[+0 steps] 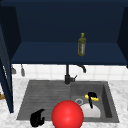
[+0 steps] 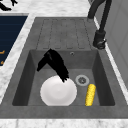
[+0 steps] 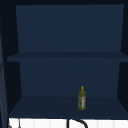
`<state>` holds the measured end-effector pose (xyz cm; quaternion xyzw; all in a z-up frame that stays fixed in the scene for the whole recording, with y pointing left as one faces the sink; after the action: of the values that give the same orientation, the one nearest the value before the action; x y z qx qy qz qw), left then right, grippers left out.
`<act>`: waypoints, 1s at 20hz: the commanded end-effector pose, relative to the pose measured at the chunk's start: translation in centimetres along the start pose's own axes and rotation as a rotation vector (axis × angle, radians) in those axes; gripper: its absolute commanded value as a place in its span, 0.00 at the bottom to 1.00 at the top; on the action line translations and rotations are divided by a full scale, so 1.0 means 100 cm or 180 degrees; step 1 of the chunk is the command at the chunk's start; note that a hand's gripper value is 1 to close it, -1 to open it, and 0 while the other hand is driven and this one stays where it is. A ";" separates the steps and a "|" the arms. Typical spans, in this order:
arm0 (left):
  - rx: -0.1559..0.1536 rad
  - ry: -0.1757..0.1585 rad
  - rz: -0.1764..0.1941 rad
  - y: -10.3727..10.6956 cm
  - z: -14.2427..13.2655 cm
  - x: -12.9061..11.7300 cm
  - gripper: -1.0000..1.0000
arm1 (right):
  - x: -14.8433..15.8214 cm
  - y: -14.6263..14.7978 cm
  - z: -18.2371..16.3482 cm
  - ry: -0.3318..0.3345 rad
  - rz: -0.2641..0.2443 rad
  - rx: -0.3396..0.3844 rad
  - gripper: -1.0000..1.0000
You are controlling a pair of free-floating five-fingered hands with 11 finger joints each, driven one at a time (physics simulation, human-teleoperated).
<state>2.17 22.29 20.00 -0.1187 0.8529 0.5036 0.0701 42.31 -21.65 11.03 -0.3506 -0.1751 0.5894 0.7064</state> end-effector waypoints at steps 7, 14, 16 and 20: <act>0.0000 0.0000 0.0000 0.000 0.000 0.000 0.50 | 0.005 -0.048 -0.044 -0.0091 0.0115 0.0459 0.00; 0.0000 0.0000 0.0000 0.000 0.000 0.000 0.50 | 0.001 -0.038 -0.091 -0.0167 0.0013 0.0337 0.00; 0.0000 0.0000 0.0000 0.000 0.000 0.000 0.50 | 0.000 -0.033 -0.107 -0.0136 0.0009 0.0229 0.00; 0.0000 0.0000 0.0000 0.000 0.000 0.000 0.50 | 0.014 -0.041 -0.151 -0.0070 0.0070 0.0157 0.00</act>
<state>2.17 22.29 20.00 -0.1187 0.8529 0.5036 0.0701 53.07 -25.05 5.01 -0.3131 -0.1540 0.6080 0.7131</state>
